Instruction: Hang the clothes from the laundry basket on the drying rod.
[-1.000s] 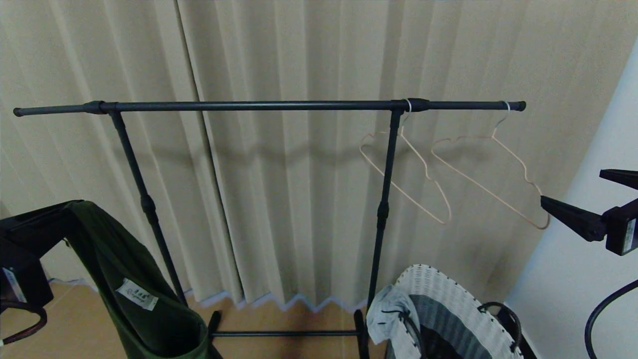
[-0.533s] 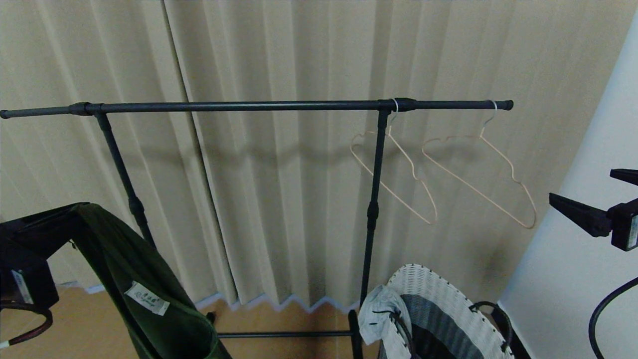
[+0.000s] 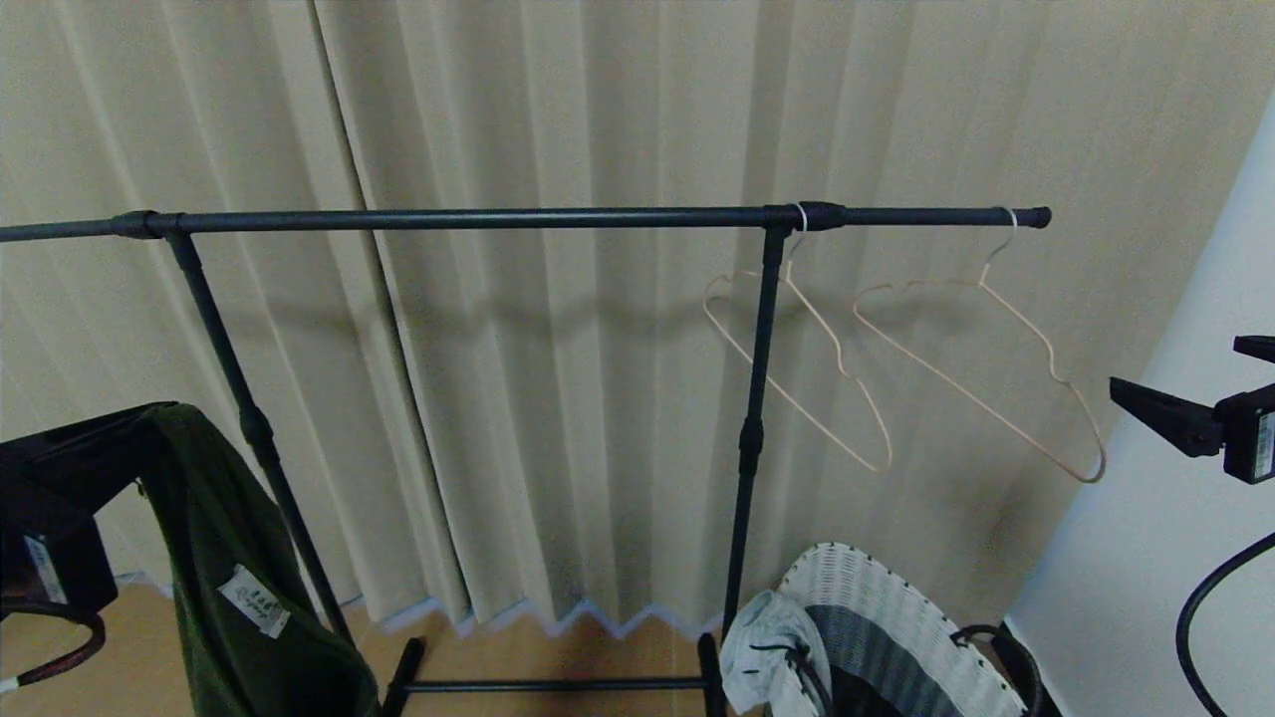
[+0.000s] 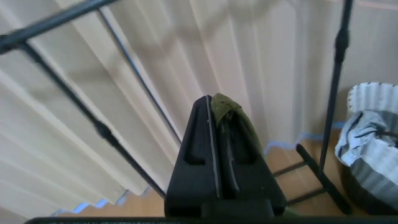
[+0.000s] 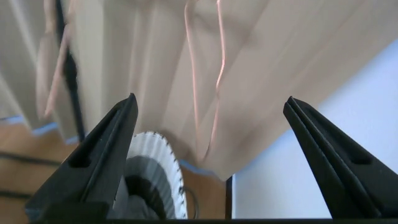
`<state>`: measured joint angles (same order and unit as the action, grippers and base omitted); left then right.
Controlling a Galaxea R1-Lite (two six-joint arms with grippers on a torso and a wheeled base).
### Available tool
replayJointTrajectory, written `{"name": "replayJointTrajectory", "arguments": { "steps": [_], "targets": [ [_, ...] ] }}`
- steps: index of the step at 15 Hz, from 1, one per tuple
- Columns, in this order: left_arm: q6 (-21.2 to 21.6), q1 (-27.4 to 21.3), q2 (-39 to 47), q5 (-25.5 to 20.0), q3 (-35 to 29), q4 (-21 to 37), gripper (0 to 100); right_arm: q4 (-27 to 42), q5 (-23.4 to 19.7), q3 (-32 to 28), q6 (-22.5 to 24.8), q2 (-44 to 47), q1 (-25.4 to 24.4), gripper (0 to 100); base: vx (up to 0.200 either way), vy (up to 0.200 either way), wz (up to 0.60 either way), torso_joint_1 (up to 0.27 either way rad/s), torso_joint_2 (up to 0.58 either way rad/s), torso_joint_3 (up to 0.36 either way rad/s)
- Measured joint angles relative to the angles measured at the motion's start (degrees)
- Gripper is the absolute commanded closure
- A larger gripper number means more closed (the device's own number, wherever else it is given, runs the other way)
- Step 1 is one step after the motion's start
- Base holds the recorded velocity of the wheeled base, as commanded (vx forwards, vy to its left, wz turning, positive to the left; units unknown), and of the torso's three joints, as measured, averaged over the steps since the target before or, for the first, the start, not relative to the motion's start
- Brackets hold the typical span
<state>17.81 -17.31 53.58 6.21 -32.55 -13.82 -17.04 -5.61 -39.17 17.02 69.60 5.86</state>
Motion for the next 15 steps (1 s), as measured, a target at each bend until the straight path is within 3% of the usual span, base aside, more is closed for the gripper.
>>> {"name": "replayJointTrajectory", "arguments": {
  "steps": [6,13,15],
  "targets": [
    [0.0,0.0,-0.2,-0.1,0.7,0.0,100,1.1,0.1,-2.3,0.0,3.7,1.8,0,0.033,0.0,0.0,0.0,0.0,0.001],
    [0.0,-0.1,-1.3,-0.2,1.9,-0.2,100,10.0,0.2,-12.3,-0.4,15.3,4.2,0,0.0,0.0,0.0,0.0,0.0,0.0],
    [0.1,-0.2,-1.6,-0.2,2.0,-0.1,100,11.0,0.5,-16.3,-3.9,20.3,4.9,0,0.0,0.0,0.0,0.0,0.0,0.0]
  ]
}}
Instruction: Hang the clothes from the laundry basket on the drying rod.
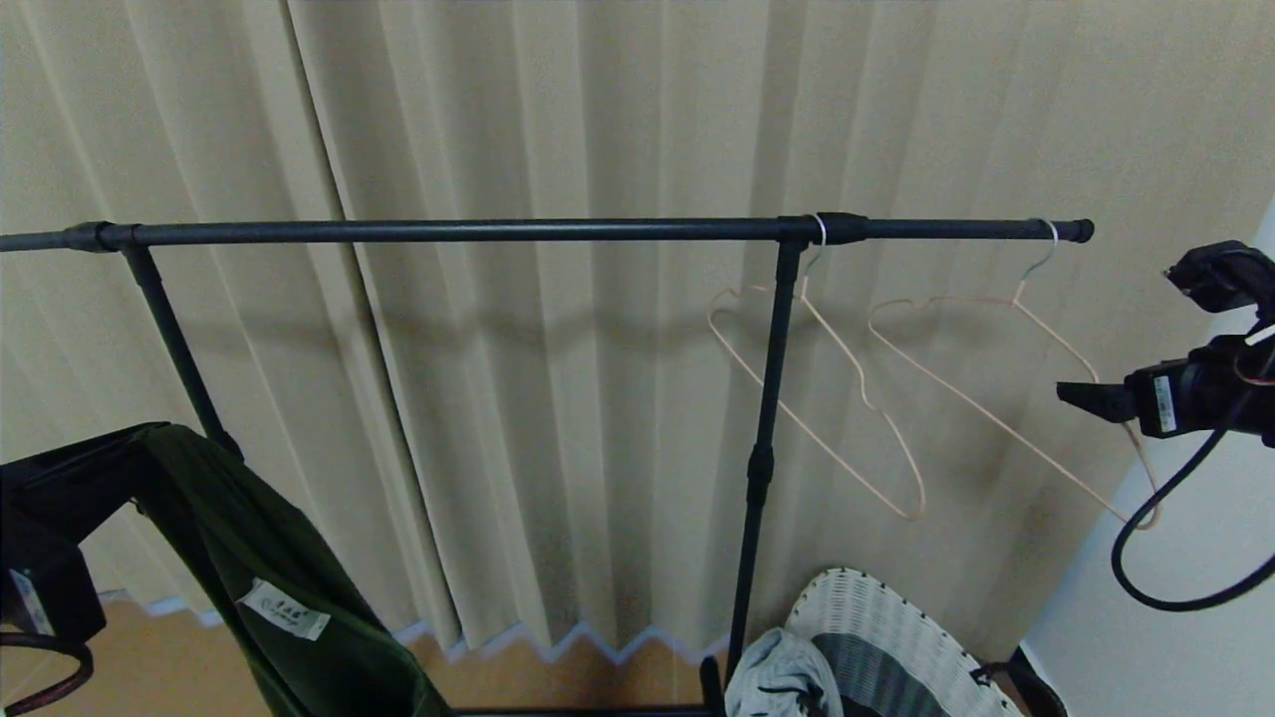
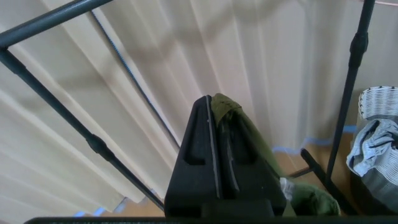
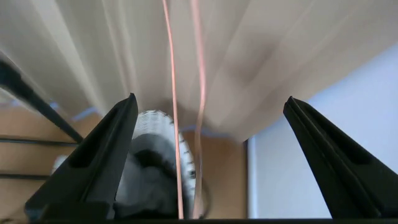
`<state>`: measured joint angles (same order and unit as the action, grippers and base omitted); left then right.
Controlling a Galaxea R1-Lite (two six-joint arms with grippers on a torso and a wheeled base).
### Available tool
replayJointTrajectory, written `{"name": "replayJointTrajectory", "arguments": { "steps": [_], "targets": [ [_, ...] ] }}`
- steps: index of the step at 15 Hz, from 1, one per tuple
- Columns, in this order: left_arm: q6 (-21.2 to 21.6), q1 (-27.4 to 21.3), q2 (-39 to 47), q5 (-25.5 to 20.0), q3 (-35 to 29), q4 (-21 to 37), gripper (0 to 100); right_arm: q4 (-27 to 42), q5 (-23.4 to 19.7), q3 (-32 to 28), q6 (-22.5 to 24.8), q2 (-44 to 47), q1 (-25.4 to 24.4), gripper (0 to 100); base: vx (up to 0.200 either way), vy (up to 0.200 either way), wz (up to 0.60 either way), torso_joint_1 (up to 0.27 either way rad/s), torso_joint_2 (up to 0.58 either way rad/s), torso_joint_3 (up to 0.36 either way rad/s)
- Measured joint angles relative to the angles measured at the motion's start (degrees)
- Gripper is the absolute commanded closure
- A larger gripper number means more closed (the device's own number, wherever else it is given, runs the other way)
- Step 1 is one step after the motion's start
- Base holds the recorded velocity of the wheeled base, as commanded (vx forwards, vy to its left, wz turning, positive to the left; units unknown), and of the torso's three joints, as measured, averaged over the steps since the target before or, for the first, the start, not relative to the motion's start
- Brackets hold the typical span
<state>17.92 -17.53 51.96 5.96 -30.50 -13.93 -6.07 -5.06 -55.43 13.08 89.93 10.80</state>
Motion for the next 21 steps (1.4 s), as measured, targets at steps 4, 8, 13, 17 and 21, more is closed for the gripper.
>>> {"name": "replayJointTrajectory", "arguments": {
  "steps": [4,8,13,17,21],
  "targets": [
    [0.0,-0.1,-0.7,0.0,0.2,0.0,100,5.1,0.2,-8.3,-5.5,8.7,0.5,0,0.0,0.0,0.0,0.0,0.0,0.0],
    [0.2,-0.2,-0.9,0.0,0.2,0.1,100,5.2,0.1,-9.6,-5.7,12.4,0.2,0,0.0,0.0,0.0,0.0,0.0,0.0],
    [0.4,-0.2,-0.9,0.0,0.2,0.0,100,4.9,0.0,-9.7,-5.7,13.0,-1.3,0,0.0,0.0,0.0,0.0,0.0,0.0],
    [0.4,-0.2,-1.3,0.0,0.2,0.1,100,5.1,0.0,-9.3,-5.7,12.4,-1.5,100,0.0,0.0,0.0,0.0,0.0,0.0],
    [0.4,-0.2,-1.7,0.0,0.3,0.1,100,5.1,-0.1,-9.1,-5.7,11.2,-1.6,100,0.0,0.0,0.0,0.0,0.0,0.0]
  ]
}}
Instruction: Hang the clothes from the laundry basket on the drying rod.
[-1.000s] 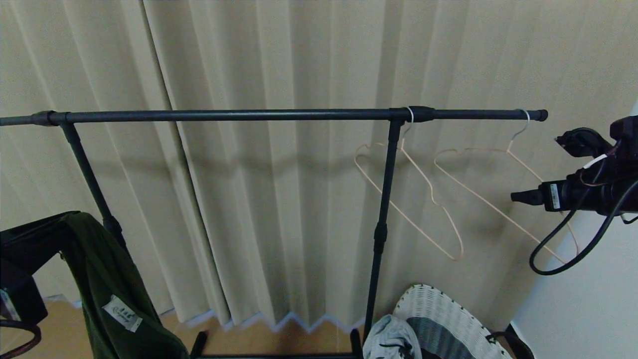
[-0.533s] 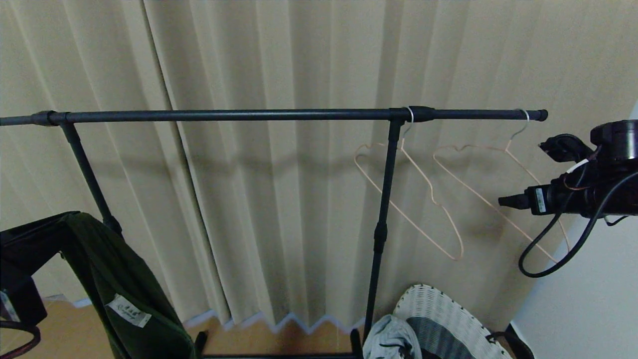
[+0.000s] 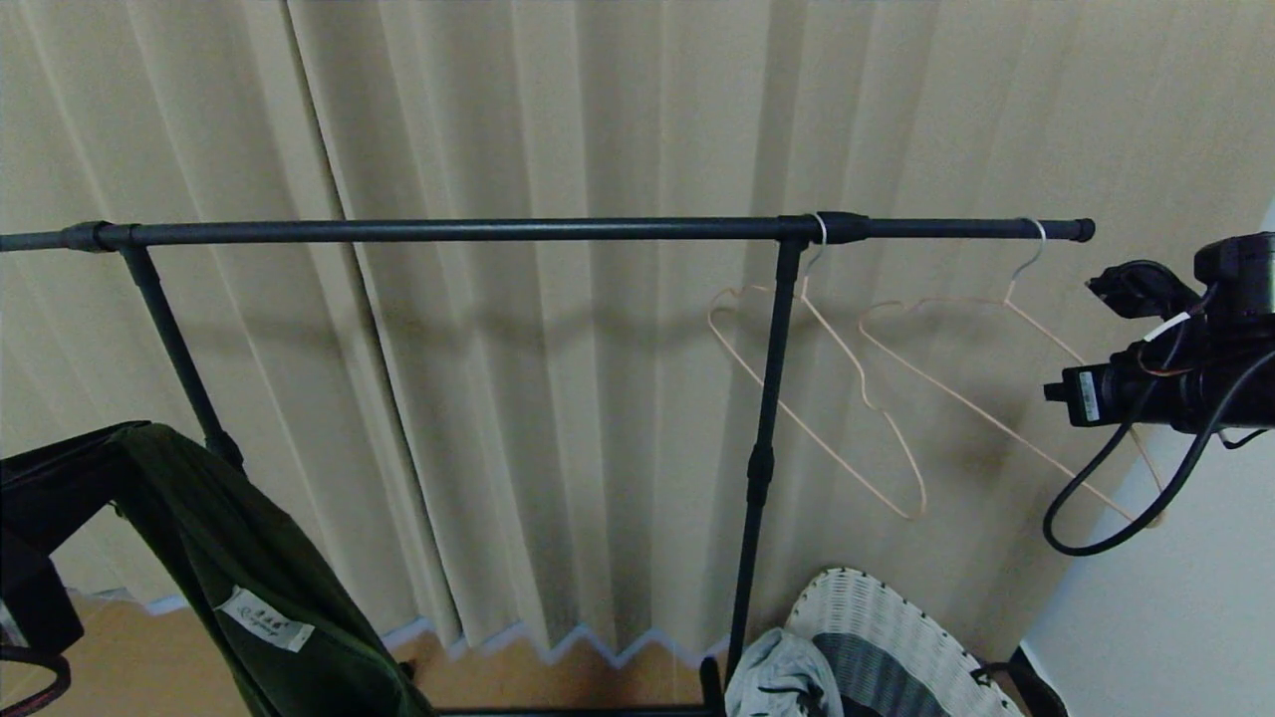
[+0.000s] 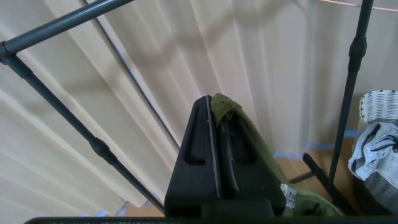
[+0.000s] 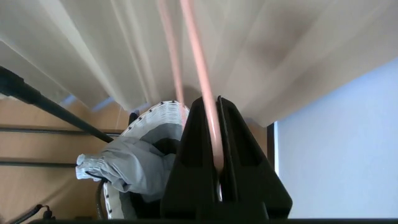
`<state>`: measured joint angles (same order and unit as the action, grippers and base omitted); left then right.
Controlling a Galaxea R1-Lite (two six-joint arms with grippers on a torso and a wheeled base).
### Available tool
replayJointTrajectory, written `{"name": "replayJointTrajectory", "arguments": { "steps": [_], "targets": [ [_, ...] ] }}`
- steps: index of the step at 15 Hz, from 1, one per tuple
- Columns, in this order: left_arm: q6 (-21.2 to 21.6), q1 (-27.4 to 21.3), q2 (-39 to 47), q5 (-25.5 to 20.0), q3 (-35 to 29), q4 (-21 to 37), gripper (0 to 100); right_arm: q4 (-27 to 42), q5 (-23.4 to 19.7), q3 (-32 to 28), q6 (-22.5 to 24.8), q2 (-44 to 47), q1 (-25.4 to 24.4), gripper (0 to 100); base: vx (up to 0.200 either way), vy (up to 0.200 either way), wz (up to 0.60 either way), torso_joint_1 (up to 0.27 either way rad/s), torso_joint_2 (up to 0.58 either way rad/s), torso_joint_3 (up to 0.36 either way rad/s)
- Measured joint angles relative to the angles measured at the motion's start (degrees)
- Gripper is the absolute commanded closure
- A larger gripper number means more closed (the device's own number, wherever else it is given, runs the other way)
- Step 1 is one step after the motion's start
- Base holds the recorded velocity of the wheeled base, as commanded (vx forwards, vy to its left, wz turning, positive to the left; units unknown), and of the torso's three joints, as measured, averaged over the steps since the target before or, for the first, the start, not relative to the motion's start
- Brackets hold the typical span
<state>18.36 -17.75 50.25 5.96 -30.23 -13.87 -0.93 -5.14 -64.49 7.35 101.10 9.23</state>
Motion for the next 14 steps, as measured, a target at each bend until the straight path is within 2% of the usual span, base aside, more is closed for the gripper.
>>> {"name": "replayJointTrajectory", "arguments": {
  "steps": [5,7,10,14],
  "targets": [
    [0.0,0.0,-0.1,0.0,0.0,0.0,100,-0.5,-0.4,1.3,-0.6,-2.8,0.0,100,0.0,0.0,0.0,0.0,0.0,0.0],
    [0.1,0.0,0.0,0.0,0.0,0.0,100,-0.7,-0.4,1.7,-3.2,-4.5,0.0,100,0.0,0.0,0.0,0.0,0.0,0.0],
    [0.1,0.1,0.1,0.0,0.1,0.0,100,-0.7,-0.5,2.5,-4.3,-6.8,0.0,100,0.0,0.0,0.0,0.0,0.0,0.0],
    [0.7,0.2,0.3,0.0,0.3,0.0,100,-0.9,-0.4,8.2,-4.4,-12.9,0.0,100,0.0,0.0,0.0,0.0,0.0,0.0]
  ]
}}
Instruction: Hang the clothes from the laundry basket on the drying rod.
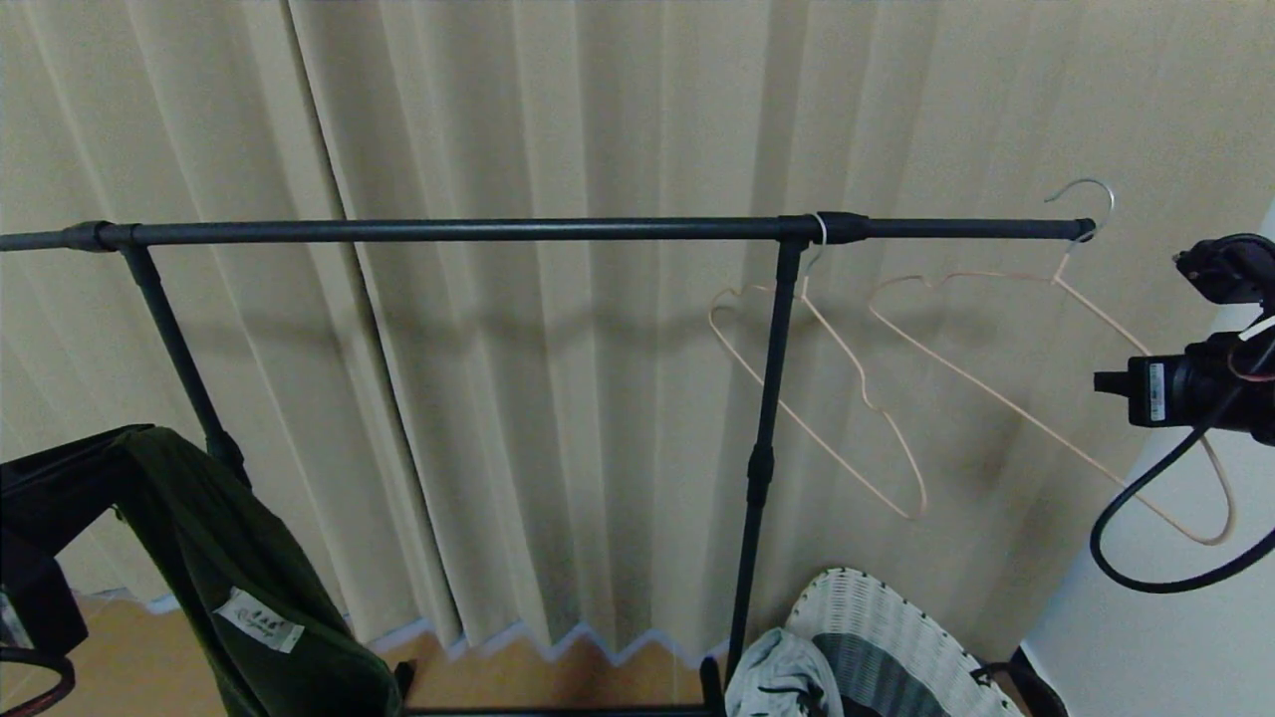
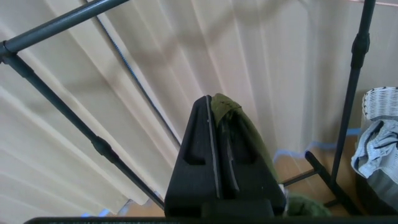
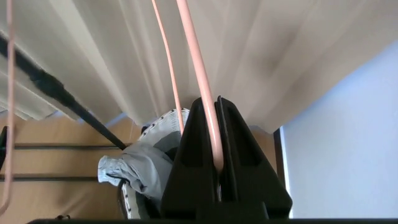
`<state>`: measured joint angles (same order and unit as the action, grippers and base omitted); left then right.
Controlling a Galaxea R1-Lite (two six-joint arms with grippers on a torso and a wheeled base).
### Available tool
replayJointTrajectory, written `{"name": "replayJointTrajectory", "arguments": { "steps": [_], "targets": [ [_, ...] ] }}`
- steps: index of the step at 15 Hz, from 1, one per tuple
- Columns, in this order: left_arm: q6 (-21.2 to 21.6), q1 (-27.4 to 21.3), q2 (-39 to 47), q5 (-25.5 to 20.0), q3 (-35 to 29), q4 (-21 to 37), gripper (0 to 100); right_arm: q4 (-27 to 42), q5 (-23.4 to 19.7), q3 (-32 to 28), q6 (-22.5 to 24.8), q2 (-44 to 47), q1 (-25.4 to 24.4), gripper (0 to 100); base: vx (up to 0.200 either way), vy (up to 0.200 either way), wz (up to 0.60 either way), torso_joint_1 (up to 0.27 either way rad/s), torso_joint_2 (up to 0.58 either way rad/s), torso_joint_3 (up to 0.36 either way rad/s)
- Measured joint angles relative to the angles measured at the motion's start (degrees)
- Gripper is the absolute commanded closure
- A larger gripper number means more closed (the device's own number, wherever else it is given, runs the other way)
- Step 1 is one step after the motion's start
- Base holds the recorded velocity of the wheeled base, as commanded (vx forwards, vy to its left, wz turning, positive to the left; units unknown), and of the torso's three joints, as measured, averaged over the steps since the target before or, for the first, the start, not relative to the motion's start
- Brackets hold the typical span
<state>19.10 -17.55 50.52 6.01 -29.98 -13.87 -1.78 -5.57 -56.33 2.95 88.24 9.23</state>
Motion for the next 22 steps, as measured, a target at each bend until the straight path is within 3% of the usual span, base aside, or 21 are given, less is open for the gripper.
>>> {"name": "replayJointTrajectory", "arguments": {
  "steps": [11,17,20,22],
  "targets": [
    [0.1,0.1,-0.1,0.1,1.0,0.0,100,0.2,0.6,7.0,0.5,-12.4,0.0,100,-0.182,0.0,0.0,0.0,0.0,0.002],
    [0.3,-0.1,-0.4,0.0,1.0,-0.1,100,0.0,-0.4,6.7,0.0,-13.2,0.0,100,0.0,0.0,0.0,0.0,0.0,0.0],
    [0.2,0.0,-0.3,0.0,1.0,-0.1,100,0.0,-5.2,6.9,-1.4,-14.3,-0.6,100,0.0,0.0,0.0,0.0,0.0,0.0],
    [0.2,0.0,-0.2,0.0,1.0,-0.1,100,0.0,-6.0,7.0,-2.1,-15.3,-1.9,100,0.0,0.2,0.0,-0.005,0.0,0.002]
  ]
}}
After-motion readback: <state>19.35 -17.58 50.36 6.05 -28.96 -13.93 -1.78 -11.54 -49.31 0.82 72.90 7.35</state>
